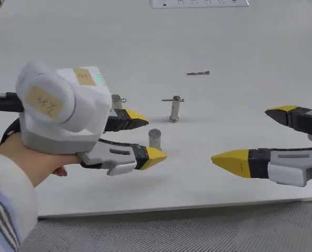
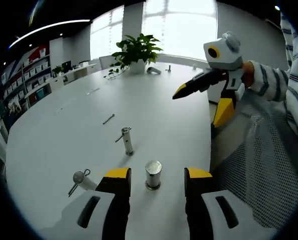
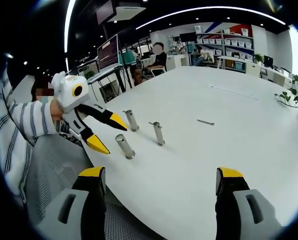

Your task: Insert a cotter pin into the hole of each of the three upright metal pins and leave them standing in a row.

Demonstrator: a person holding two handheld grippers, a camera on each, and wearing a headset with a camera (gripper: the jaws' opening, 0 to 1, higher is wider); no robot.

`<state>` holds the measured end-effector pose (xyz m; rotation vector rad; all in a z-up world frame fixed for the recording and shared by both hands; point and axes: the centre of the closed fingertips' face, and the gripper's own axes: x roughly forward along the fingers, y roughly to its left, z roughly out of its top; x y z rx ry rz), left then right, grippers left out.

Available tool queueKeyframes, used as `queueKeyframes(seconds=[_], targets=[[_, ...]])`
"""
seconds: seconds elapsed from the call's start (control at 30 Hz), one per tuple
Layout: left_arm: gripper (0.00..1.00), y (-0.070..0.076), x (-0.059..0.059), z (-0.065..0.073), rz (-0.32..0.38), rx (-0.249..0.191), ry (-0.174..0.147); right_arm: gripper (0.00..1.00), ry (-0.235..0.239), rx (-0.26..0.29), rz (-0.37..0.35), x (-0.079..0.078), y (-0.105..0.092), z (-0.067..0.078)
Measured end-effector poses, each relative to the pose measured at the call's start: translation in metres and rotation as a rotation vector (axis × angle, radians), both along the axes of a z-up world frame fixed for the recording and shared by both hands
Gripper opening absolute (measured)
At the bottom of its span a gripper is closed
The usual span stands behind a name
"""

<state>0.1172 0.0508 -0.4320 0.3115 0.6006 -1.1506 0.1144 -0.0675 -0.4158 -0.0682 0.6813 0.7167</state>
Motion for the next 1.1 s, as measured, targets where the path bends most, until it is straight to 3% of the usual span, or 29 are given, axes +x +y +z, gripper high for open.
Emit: queueKeyframes(seconds=[0.07, 0.17, 0.33, 0.43, 0.47, 0.63, 0.97, 1.1], targets=[[0.59, 0.002, -0.008, 0.004, 0.005, -0.038, 0.046, 0.9, 0.002, -0.005, 0.003, 0.0, -0.001, 0.0], [0.76, 0.006, -0.016, 0.011, 0.005, -0.061, 0.048, 0.9, 0.002, -0.013, 0.006, 0.0, -0.002, -0.001], [0.93, 0.016, -0.027, 0.014, 0.025, -0.065, 0.05, 0.9, 0.003, -0.023, 0.005, 0.002, -0.005, -0.002], [0.97, 0.02, -0.033, 0.016, 0.05, -0.1, 0.076, 0.9, 0.003, -0.035, 0.01, 0.002, -0.007, -0.003], [0.99, 0.021, -0.035, 0.017, 0.056, -0.108, 0.069, 0.9, 0.004, -0.038, 0.012, 0.002, -0.007, -0.003], [0.99, 0.03, -0.038, 0.012, 0.079, -0.077, 0.043, 0.9, 0.001, -0.058, 0.029, 0.003, -0.008, -0.001], [0.99, 0.045, -0.035, 0.009, 0.158, -0.079, 0.064, 0.88, -0.001, -0.106, 0.075, 0.012, -0.011, 0.003], [0.99, 0.048, -0.035, 0.008, 0.174, -0.079, 0.067, 0.87, -0.035, -0.137, 0.067, 0.026, -0.019, 0.01]])
